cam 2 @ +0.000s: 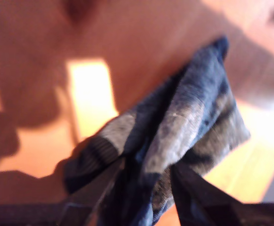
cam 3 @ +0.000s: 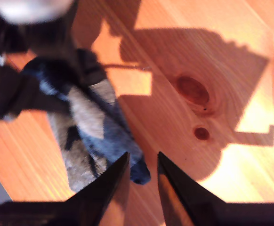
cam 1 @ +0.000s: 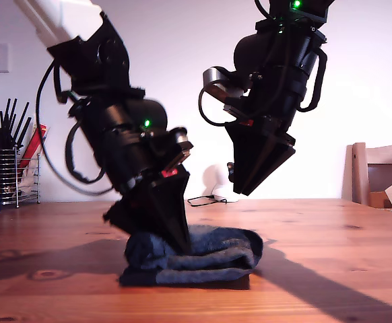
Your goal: Fold the socks in front of you. After folding them, place them to the right side.
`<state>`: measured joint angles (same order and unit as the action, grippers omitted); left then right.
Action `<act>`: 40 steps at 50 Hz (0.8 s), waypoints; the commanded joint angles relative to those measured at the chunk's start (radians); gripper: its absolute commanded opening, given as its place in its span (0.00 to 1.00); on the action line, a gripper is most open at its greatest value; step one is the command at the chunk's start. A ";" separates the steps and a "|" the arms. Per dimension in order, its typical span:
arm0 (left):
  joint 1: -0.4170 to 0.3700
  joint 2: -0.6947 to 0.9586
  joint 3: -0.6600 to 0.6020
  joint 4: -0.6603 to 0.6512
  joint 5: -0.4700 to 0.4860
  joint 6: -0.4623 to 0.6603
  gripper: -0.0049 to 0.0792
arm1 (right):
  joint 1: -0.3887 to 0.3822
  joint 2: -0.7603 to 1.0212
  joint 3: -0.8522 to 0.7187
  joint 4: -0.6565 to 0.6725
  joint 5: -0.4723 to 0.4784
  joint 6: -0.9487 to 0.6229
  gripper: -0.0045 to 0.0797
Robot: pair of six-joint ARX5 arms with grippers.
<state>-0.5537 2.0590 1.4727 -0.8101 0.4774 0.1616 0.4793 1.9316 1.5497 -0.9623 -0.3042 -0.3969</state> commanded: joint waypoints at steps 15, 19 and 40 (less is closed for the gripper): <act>0.004 0.027 0.019 0.025 -0.102 0.048 0.36 | 0.004 -0.034 0.004 0.000 -0.005 -0.003 0.24; 0.006 0.024 0.036 0.032 -0.154 0.053 0.36 | 0.004 -0.034 0.004 -0.001 -0.006 -0.003 0.24; 0.016 0.012 0.078 0.081 -0.234 0.077 0.36 | 0.004 -0.034 0.004 -0.029 -0.011 -0.003 0.24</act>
<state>-0.5396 2.0590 1.5307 -0.7303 0.2501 0.2165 0.4793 1.9316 1.5497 -0.9909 -0.3077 -0.3969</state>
